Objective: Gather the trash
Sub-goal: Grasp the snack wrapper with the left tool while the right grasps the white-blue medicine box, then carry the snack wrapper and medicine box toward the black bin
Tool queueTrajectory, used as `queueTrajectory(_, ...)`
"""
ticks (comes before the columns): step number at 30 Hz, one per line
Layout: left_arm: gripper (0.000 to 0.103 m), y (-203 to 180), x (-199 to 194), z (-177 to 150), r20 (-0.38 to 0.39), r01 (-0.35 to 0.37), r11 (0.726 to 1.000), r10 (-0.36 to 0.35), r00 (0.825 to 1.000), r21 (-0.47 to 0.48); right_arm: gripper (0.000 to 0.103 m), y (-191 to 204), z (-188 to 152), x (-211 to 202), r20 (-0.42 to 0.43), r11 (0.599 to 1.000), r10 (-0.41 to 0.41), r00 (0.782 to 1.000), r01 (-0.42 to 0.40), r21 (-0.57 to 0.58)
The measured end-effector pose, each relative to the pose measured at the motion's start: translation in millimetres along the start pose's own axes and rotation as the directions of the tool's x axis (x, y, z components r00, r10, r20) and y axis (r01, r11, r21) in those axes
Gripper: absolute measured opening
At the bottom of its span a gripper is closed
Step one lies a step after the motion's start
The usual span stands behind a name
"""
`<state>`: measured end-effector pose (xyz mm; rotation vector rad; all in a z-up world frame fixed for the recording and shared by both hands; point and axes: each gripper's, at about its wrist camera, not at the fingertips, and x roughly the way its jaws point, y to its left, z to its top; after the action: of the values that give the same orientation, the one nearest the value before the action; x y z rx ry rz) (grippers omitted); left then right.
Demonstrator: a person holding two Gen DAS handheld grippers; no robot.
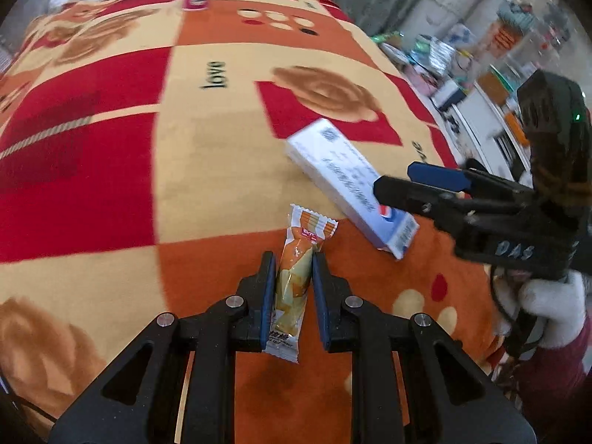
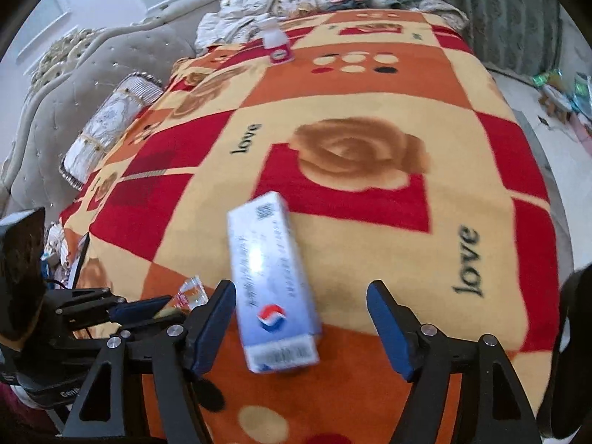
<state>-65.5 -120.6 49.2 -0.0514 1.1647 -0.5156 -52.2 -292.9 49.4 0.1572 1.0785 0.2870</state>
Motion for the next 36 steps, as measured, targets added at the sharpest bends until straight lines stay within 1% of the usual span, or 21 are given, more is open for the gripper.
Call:
queueTrajectory(5, 0.017, 16, -7, -4, 0.024, -0.021, 0.998, 0.022, 0.999, -0.057, 0.071, 24, 5, 25, -0.025, 0.993, -0.040, 0.999, 0.037, -0.108)
queueTrajectory(8, 0.017, 20, -9, -5, 0.037, -0.031, 0.997, 0.034, 0.999, -0.072, 0.071, 26, 3, 41, -0.056, 0.989, -0.064, 0.996, 0.056, -0.139)
queueTrajectory(9, 0.017, 20, -9, -4, 0.039, -0.032, 0.997, 0.035, 0.999, -0.074, 0.064, 27, 1, 43, -0.051, 0.986, -0.070, 0.996, 0.061, -0.155)
queueTrajectory(10, 0.017, 19, -9, -4, 0.040, -0.032, 0.997, 0.036, 0.999, -0.075, 0.046, 28, 0, 42, -0.043, 0.983, -0.075, 0.996, 0.066, -0.174)
queueTrajectory(12, 0.017, 16, -7, -1, 0.042, -0.032, 0.997, 0.035, 0.999, -0.071, 0.047, 30, -2, 38, -0.034, 0.973, -0.095, 0.995, 0.086, -0.213)
queueTrajectory(13, 0.017, 14, -6, 0, 0.045, -0.032, 0.997, 0.035, 0.998, -0.069, 0.047, 30, -3, 36, -0.032, 0.973, -0.090, 0.995, 0.081, -0.216)
queueTrajectory(17, 0.017, 2, -7, 8, 0.065, -0.033, 0.998, 0.036, 0.997, -0.047, 0.047, 20, -6, 14, 0.020, 0.977, -0.087, 0.996, 0.089, -0.194)
queueTrajectory(23, 0.017, -21, -7, 21, 0.086, -0.025, 1.000, 0.025, 0.996, -0.007, 0.047, -3, -10, -16, 0.068, 0.986, -0.092, 0.993, 0.101, -0.135)
queueTrajectory(36, 0.017, -86, 5, 41, 0.089, 0.018, 0.995, -0.027, 0.996, 0.102, 0.047, -60, -32, -67, 0.131, 0.989, -0.148, 0.980, 0.150, -0.004)
